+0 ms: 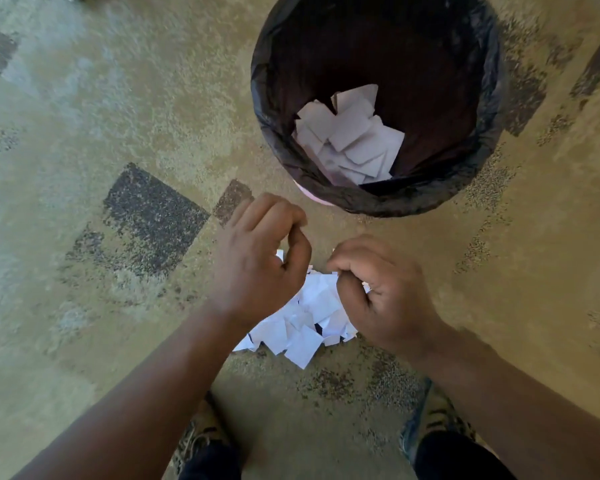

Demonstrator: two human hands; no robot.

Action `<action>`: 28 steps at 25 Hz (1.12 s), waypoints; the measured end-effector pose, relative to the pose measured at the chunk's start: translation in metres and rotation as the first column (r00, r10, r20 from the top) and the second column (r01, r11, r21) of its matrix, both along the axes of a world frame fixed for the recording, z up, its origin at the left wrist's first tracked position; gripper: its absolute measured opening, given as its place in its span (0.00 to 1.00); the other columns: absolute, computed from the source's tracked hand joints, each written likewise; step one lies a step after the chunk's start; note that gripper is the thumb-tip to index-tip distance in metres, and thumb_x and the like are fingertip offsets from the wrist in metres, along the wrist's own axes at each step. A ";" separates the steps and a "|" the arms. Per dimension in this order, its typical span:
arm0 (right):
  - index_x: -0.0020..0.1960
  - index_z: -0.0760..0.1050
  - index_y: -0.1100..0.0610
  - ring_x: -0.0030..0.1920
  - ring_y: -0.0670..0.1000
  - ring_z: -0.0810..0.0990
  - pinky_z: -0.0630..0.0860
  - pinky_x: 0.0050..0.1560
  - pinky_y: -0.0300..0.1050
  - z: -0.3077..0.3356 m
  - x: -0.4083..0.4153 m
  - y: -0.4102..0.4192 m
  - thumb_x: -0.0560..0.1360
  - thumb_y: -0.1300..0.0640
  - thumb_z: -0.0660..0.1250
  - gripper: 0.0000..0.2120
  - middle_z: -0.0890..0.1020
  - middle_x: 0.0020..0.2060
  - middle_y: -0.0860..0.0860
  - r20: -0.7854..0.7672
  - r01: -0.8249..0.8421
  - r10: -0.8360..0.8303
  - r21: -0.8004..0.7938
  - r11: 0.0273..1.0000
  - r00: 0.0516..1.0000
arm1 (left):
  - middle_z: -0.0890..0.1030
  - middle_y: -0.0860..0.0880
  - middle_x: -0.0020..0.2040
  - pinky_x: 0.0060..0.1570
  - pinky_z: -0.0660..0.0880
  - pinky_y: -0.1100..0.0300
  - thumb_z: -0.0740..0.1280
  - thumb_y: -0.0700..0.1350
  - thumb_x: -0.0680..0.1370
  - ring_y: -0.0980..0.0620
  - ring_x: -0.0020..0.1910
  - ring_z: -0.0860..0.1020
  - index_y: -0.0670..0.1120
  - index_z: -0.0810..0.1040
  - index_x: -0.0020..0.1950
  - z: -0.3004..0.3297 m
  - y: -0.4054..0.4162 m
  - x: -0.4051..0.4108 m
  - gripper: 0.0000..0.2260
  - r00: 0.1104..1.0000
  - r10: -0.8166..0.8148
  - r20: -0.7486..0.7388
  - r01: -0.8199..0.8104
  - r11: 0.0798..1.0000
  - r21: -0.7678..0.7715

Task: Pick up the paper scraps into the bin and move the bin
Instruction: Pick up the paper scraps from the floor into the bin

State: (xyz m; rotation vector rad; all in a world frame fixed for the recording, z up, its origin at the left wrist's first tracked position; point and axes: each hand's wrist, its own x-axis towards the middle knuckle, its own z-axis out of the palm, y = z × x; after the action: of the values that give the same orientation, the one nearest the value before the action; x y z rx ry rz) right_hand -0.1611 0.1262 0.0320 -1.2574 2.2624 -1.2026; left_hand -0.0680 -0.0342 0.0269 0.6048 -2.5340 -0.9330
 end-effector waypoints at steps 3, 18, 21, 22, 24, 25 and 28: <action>0.54 0.82 0.59 0.47 0.52 0.82 0.80 0.46 0.50 -0.057 0.014 0.026 0.77 0.63 0.62 0.11 0.83 0.50 0.51 0.166 -0.042 -0.024 0.387 0.921 0.986 | 0.79 0.47 0.54 0.48 0.77 0.46 0.68 0.37 0.75 0.42 0.52 0.78 0.44 0.80 0.54 -0.063 0.004 0.032 0.10 0.943 -0.056 0.327 0.015 0.992 0.126; 0.73 0.68 0.52 0.61 0.58 0.78 0.75 0.52 0.52 -0.153 0.052 0.012 0.78 0.63 0.65 0.24 0.73 0.64 0.53 0.331 -0.157 -0.222 0.811 0.563 0.917 | 0.73 0.42 0.59 0.46 0.74 0.46 0.66 0.31 0.76 0.38 0.54 0.76 0.45 0.71 0.66 -0.165 0.016 0.047 0.20 0.611 -0.211 0.763 0.000 0.964 0.266; 0.71 0.71 0.49 0.51 0.55 0.80 0.74 0.49 0.48 -0.143 0.046 0.020 0.79 0.58 0.66 0.21 0.81 0.58 0.52 0.376 -0.114 -0.325 0.787 0.607 0.868 | 0.80 0.47 0.51 0.39 0.70 0.57 0.69 0.39 0.78 0.47 0.43 0.76 0.46 0.78 0.61 -0.154 0.005 0.046 0.12 0.624 -0.153 0.766 -0.136 0.944 0.300; 0.69 0.73 0.51 0.46 0.53 0.79 0.72 0.45 0.45 -0.141 0.042 0.024 0.79 0.57 0.67 0.19 0.82 0.55 0.51 0.388 -0.099 -0.345 0.774 0.625 0.855 | 0.80 0.49 0.46 0.36 0.69 0.59 0.72 0.40 0.77 0.48 0.40 0.76 0.47 0.80 0.59 -0.147 -0.001 0.045 0.11 0.626 -0.146 0.766 -0.214 0.912 0.349; 0.64 0.77 0.54 0.42 0.50 0.77 0.69 0.41 0.42 -0.137 0.035 0.029 0.79 0.57 0.68 0.14 0.82 0.53 0.49 0.424 -0.065 -0.383 0.736 0.674 0.821 | 0.79 0.51 0.39 0.34 0.72 0.61 0.78 0.42 0.73 0.50 0.36 0.77 0.47 0.82 0.54 -0.136 -0.013 0.047 0.11 0.607 -0.277 0.745 -0.243 0.828 0.506; 0.61 0.78 0.54 0.43 0.49 0.78 0.70 0.42 0.41 -0.135 0.033 0.030 0.78 0.57 0.69 0.12 0.82 0.53 0.48 0.454 -0.047 -0.418 0.719 0.694 0.787 | 0.81 0.51 0.40 0.38 0.75 0.61 0.79 0.43 0.72 0.50 0.38 0.78 0.47 0.83 0.54 -0.132 -0.016 0.050 0.12 0.554 -0.393 0.734 -0.178 0.806 0.565; 0.54 0.78 0.54 0.45 0.54 0.82 0.76 0.43 0.46 -0.130 0.035 0.031 0.78 0.59 0.70 0.06 0.84 0.50 0.50 0.589 -0.034 -0.528 0.687 0.726 0.612 | 0.82 0.50 0.55 0.57 0.77 0.53 0.80 0.47 0.71 0.49 0.54 0.79 0.51 0.85 0.51 -0.142 -0.006 0.071 0.11 0.344 -0.551 0.760 0.017 0.813 0.582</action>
State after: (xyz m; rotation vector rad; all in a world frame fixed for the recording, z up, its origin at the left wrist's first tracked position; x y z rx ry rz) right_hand -0.1259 0.1568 -0.0979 -0.0586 1.9071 -0.6750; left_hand 0.0034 -0.0397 -0.1147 1.0570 -3.5030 -1.8258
